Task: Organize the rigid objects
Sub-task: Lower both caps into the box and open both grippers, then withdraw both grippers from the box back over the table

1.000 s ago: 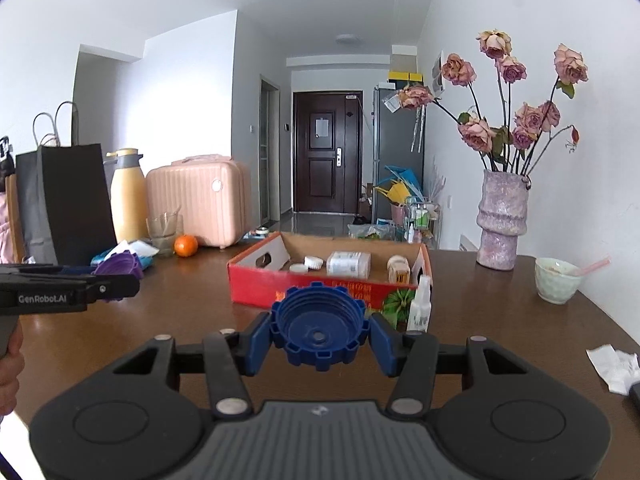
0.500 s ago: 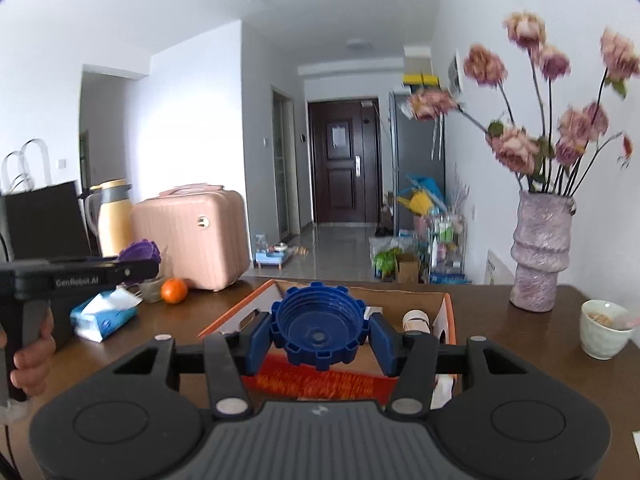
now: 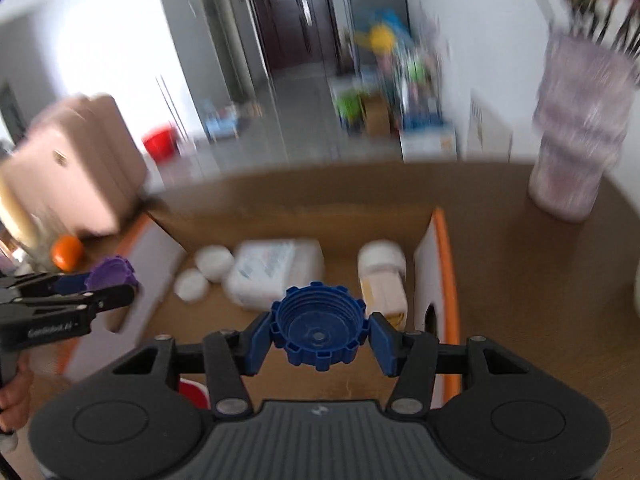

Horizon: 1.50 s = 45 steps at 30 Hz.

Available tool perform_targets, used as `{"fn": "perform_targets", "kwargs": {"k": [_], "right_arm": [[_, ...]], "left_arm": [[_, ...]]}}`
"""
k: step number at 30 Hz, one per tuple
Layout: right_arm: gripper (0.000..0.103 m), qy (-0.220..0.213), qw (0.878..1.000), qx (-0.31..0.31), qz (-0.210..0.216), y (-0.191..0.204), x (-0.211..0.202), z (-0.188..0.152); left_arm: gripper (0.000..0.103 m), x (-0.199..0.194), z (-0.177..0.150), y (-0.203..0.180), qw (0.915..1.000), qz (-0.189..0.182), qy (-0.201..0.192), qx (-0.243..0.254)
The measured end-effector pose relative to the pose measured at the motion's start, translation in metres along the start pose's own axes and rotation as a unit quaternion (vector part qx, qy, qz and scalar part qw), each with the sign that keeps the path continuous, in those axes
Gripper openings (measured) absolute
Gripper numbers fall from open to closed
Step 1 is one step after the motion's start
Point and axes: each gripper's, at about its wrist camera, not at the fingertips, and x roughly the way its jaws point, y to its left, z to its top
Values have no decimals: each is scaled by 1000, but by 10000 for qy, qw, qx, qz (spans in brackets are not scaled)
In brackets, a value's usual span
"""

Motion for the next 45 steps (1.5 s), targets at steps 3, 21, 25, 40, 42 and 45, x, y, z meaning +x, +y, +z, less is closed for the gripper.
{"fn": "perform_targets", "kwargs": {"k": [3,21,25,40,42,45], "right_arm": [[52,244,9987,-263,-356,15,28,4],[76,-293,9967,-438,-609,38,-55,-4],[84,-822,9942,-465,-517,46,-106,-21],[89,-2583,9645,-402,-376,50,-226,-143],[90,-2787,9589,-390,-368,47,-233,-168],[90,-3106,9484,-461,-432,45,-243,-212]], "left_arm": [[59,17,2,-2,9994,-130,288,112],[97,-80,14,-12,9998,53,-199,73],[103,-134,3,-16,9978,177,-642,8],[103,-250,-118,-68,9690,906,-2297,112],[103,-256,-142,-77,9641,946,-2474,180],[103,-266,-180,-88,9567,978,-2724,328]]}}
